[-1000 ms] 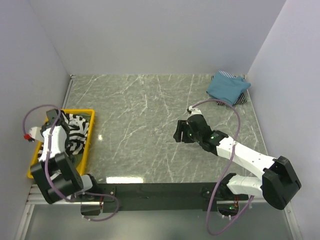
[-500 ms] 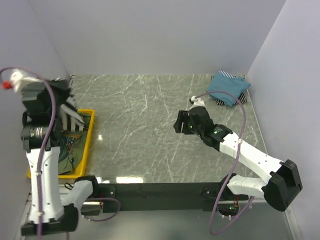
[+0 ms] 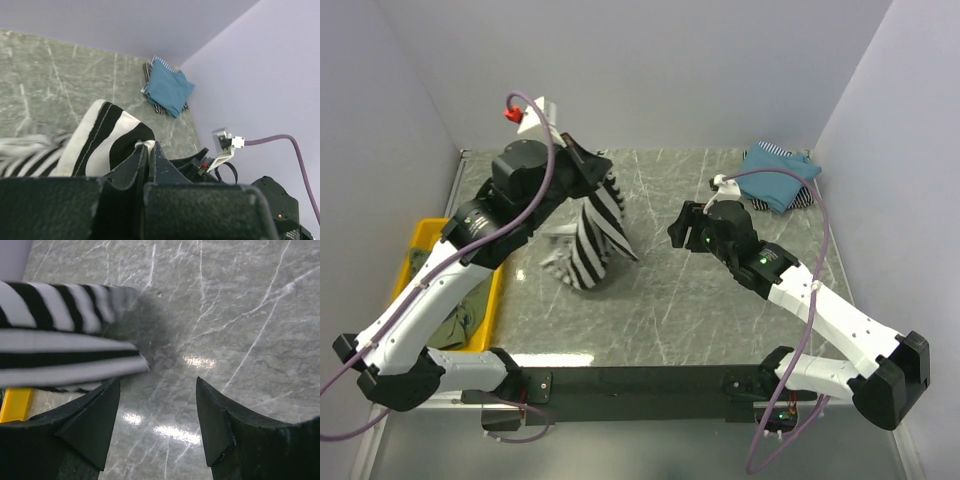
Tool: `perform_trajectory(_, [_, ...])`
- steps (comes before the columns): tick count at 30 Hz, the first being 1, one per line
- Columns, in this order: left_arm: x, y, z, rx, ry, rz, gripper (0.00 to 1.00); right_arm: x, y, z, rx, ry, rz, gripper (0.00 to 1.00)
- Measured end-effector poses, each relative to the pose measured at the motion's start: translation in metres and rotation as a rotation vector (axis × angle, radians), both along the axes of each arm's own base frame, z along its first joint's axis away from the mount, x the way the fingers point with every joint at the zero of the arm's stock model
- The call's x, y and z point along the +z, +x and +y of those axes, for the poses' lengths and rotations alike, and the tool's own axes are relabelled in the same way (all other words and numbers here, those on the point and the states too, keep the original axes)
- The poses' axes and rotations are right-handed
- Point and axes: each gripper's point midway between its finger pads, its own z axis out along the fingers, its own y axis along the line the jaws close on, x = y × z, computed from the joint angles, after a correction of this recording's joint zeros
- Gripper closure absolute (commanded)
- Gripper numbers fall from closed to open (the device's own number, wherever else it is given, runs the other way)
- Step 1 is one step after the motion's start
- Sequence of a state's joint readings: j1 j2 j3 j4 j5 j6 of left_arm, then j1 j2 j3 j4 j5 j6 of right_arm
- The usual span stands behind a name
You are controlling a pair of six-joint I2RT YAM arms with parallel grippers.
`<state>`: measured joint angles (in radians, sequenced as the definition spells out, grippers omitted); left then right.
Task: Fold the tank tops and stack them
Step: Move the tank top to the center of the board
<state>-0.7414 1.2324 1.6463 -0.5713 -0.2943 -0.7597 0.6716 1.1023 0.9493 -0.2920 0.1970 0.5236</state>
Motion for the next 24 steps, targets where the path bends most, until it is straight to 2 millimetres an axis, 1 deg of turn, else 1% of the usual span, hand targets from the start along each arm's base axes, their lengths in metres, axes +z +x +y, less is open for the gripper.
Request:
perform_trajectory(2, [-0.001,0.0,-0.01,-0.02,0.001,-0.002,0.99,0.0,0.0,0.0,-0.002,0.003,-0.001,0.31])
perform_trajectory(5, [-0.011,0.009,-0.02,-0.016,0.015,0.008,0.99,-0.002,0.001,0.001,-0.002,0.007,-0.004,0.31])
perform_trajectory(7, [-0.021,0.015,-0.022,-0.006,0.029,0.022,0.99,-0.011,-0.001,0.001,0.001,0.008,0.004,0.31])
perform_trajectory(9, [-0.037,0.021,-0.021,0.01,0.047,0.049,0.99,-0.027,-0.003,0.001,0.004,0.006,0.025,0.31])
perform_trajectory(11, [-0.058,0.031,-0.015,0.035,0.057,0.084,0.99,-0.051,-0.008,0.0,0.008,-0.005,0.068,0.31])
perform_trajectory(13, [-0.086,0.043,-0.001,0.076,0.063,0.127,0.99,-0.072,-0.013,0.0,0.011,-0.015,0.109,0.31])
perform_trajectory(15, [-0.13,0.053,0.016,0.121,0.077,0.196,0.97,-0.094,-0.018,0.001,0.014,-0.021,0.155,0.31])
perform_trajectory(17, [-0.187,0.057,0.033,0.152,0.103,0.293,0.98,-0.115,-0.027,0.003,0.022,-0.03,0.193,0.31])
perform_trajectory(18, [-0.218,0.055,0.042,0.163,0.113,0.353,0.99,-0.124,-0.033,0.004,0.031,-0.034,0.208,0.31])
perform_trajectory(19, [-0.252,0.05,0.052,0.17,0.127,0.422,0.99,-0.131,-0.04,0.006,0.042,-0.036,0.222,0.31])
perform_trajectory(21, [-0.307,0.036,0.069,0.188,0.138,0.541,0.98,-0.148,-0.058,0.013,0.075,-0.046,0.253,0.32])
perform_trajectory(22, [-0.33,0.026,0.079,0.201,0.145,0.598,0.98,-0.155,-0.067,0.016,0.093,-0.053,0.268,0.31])
perform_trajectory(23, [-0.349,0.017,0.087,0.213,0.149,0.648,0.99,-0.162,-0.076,0.02,0.108,-0.058,0.283,0.32])
perform_trajectory(24, [-0.359,0.01,0.09,0.213,0.151,0.676,0.99,-0.169,-0.084,0.023,0.114,-0.06,0.296,0.32])
